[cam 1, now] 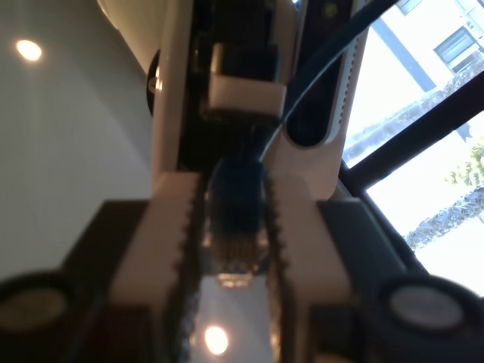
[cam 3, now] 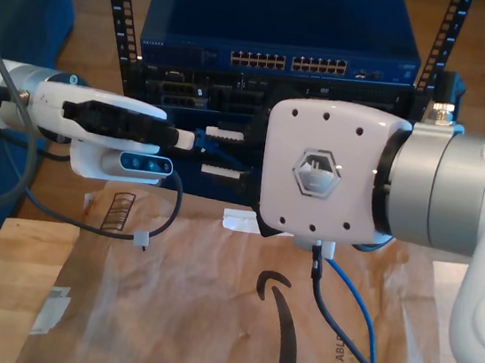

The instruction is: Grab the cable and plug it in

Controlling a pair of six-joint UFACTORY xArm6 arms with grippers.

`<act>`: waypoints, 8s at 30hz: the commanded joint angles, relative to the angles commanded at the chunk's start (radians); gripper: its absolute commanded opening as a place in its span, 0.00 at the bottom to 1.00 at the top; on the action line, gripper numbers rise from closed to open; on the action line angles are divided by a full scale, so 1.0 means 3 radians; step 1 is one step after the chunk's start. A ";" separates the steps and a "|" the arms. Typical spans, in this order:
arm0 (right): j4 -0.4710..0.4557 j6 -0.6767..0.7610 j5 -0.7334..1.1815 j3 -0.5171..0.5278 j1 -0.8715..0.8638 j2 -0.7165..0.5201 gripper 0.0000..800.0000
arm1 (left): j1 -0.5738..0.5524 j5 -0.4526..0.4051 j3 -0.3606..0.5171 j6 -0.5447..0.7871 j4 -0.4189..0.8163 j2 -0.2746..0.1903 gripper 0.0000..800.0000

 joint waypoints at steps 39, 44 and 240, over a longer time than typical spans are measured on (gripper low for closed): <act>0.0056 0.0000 -0.0476 -0.0005 0.0000 0.0056 0.00 | 0.0153 0.0015 -0.0118 -0.0123 -0.0005 -0.0046 1.00; 0.0015 -0.0015 -0.1105 -0.0010 0.0000 0.0276 0.00 | 0.0537 -0.0133 -0.0455 -0.0118 0.0041 -0.0051 1.00; -0.0189 -0.0317 -0.4240 -0.1069 -0.0378 0.3529 0.00 | 0.4624 -0.4046 0.3217 0.5345 0.4843 -0.2097 1.00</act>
